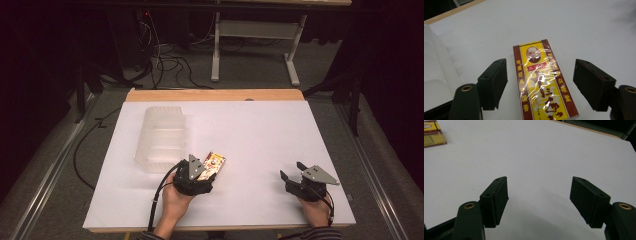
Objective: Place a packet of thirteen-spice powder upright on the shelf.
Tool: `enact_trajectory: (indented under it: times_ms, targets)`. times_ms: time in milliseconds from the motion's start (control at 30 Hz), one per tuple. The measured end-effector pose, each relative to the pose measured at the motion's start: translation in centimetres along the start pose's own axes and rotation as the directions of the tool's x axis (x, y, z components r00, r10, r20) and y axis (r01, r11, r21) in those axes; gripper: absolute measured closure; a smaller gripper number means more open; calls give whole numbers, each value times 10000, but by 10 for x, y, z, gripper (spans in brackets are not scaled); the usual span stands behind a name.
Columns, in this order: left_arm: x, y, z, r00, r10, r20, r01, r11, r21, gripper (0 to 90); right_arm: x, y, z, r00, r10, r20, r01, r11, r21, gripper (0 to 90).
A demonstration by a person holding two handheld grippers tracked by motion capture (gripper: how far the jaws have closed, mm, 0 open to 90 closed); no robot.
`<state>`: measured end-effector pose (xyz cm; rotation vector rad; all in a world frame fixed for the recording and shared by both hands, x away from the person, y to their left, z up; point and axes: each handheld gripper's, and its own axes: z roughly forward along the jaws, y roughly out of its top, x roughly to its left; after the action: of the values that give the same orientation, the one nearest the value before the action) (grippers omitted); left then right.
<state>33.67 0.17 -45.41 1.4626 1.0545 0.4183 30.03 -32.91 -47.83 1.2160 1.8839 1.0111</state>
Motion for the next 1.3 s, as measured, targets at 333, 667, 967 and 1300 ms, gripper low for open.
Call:
enact_trajectory:
  times_ms: [333,667,967,1300]
  targets:
    - [-1,6,19,9992,-193,-360,206,9991,375,271,0,0,0,10000,-2,-10,1,10000,-11,313]
    - [-4,8,43,9965,-155,-822,241,9943,1040,241,0,0,0,10000,38,-7,-38,10000,2,312]
    - [-2,3,63,9911,-261,-1307,461,9872,1525,220,0,0,-1,10000,68,-9,-68,10000,-21,311]
    - [-2,-4,76,9885,-405,-1458,691,9781,1964,194,0,0,-1,10000,53,-13,-53,10000,-50,311]
